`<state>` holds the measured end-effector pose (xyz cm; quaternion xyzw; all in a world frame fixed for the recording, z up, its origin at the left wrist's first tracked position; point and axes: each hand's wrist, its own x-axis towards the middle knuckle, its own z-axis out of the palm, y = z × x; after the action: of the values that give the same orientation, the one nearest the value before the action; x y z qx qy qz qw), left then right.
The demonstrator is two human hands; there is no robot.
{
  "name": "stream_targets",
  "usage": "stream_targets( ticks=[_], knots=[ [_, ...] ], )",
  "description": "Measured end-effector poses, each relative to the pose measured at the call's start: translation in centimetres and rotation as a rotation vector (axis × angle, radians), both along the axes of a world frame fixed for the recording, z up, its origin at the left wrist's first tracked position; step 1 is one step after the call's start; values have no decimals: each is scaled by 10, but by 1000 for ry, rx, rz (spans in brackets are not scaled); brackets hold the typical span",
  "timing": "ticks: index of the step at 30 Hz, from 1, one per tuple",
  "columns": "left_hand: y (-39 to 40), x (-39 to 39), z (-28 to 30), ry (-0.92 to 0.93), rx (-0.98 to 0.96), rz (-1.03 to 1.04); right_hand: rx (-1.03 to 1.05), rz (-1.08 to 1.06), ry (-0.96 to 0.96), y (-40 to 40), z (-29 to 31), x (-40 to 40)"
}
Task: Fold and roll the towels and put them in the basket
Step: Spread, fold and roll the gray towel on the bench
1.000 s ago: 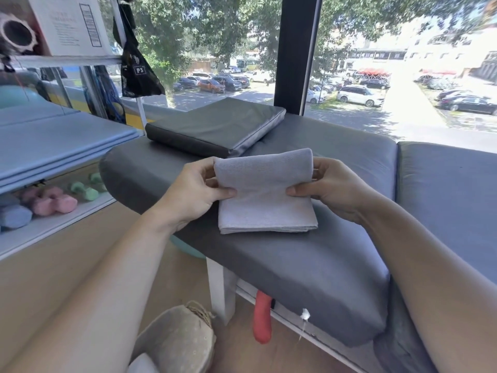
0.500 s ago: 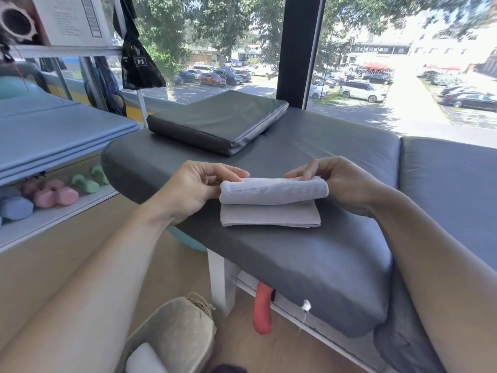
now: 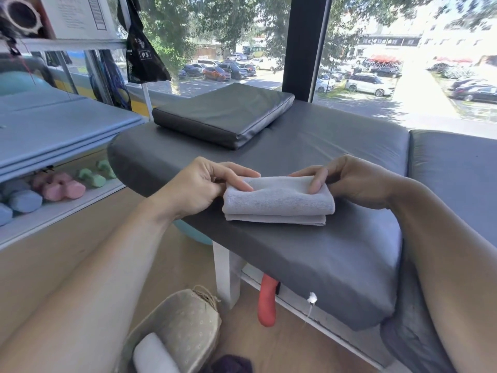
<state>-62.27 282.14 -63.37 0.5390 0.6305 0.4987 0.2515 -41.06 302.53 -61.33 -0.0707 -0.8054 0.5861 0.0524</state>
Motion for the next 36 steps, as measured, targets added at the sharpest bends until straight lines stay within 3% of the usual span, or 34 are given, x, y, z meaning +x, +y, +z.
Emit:
stream_targets(
  ticks=[6, 9, 14, 17, 21, 26, 32, 34, 36],
  knots=[
    [-5, 15, 16, 119, -133, 84, 193, 12, -148, -3, 13, 5],
    [-5, 31, 24, 254, -152, 188, 336, -131, -194, -13, 25, 4],
    [2, 52, 12, 548, -240, 265, 815, -499, 1, -56, 31, -12],
    [1, 49, 7, 612, -183, 310, 1047, -391, -60, -85, 16, -20],
    [2, 41, -3, 590, -141, 258, 1079, -254, -292, -91, -3, -25],
    [5, 28, -20, 676, -246, 258, 1075, -204, -389, -84, -10, -30],
    [2, 32, -26, 694, -231, 278, 1080, -150, -528, -80, 10, -25],
    [2, 34, -26, 697, -238, 286, 1207, -246, -455, -90, 9, -26],
    [2, 33, -27, 694, -246, 277, 1287, -359, -254, -106, 2, -34]
  ],
)
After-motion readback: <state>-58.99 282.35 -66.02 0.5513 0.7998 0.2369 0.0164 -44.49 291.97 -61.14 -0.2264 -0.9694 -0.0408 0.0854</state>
